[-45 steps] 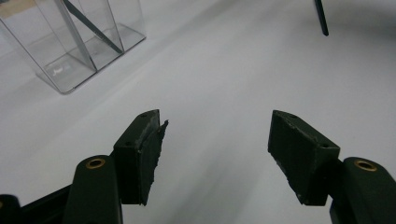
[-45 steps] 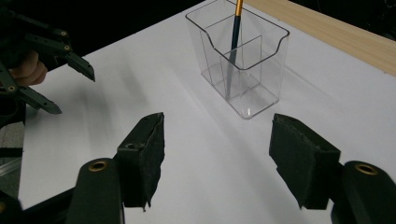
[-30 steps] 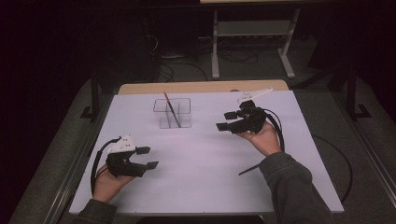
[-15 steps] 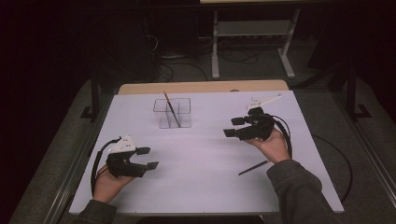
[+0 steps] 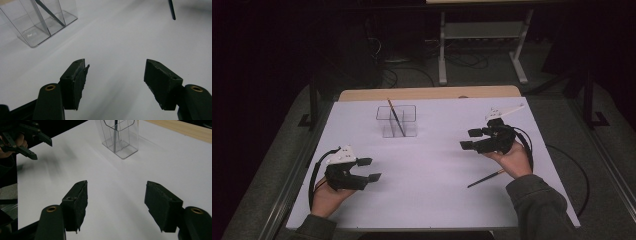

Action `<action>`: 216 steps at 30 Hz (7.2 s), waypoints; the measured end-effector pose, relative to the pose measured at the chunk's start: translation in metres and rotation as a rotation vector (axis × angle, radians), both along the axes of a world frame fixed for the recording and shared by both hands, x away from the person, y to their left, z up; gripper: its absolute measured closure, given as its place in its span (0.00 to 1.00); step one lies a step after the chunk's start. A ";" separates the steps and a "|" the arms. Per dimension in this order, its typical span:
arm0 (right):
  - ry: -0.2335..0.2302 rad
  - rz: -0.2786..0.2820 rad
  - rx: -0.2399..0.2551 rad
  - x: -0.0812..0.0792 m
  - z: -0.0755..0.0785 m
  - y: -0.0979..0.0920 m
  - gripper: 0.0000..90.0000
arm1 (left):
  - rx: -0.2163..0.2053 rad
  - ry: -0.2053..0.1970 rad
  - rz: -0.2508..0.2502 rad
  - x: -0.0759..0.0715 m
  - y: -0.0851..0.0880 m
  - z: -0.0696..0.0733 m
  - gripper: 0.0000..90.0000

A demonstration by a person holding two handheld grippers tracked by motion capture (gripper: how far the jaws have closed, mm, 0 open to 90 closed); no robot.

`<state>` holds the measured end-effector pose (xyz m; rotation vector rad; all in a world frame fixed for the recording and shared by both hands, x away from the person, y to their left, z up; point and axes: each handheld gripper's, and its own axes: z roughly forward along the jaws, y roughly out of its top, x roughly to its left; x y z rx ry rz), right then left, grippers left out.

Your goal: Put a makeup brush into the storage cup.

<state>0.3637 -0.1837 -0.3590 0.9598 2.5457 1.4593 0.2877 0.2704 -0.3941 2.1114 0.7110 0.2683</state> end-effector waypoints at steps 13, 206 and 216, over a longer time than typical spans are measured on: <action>0.002 -0.009 0.009 -0.012 -0.007 -0.018 0.38 | -0.001 -0.003 0.001 0.000 -0.001 0.000 0.37; -0.054 -0.292 -0.111 -0.032 -0.057 -0.091 0.28 | 0.486 0.125 -0.387 0.046 -0.372 -0.031 0.92; -0.044 -0.292 -0.102 -0.032 -0.058 -0.091 0.29 | 0.487 0.141 -0.385 0.047 -0.370 -0.030 0.93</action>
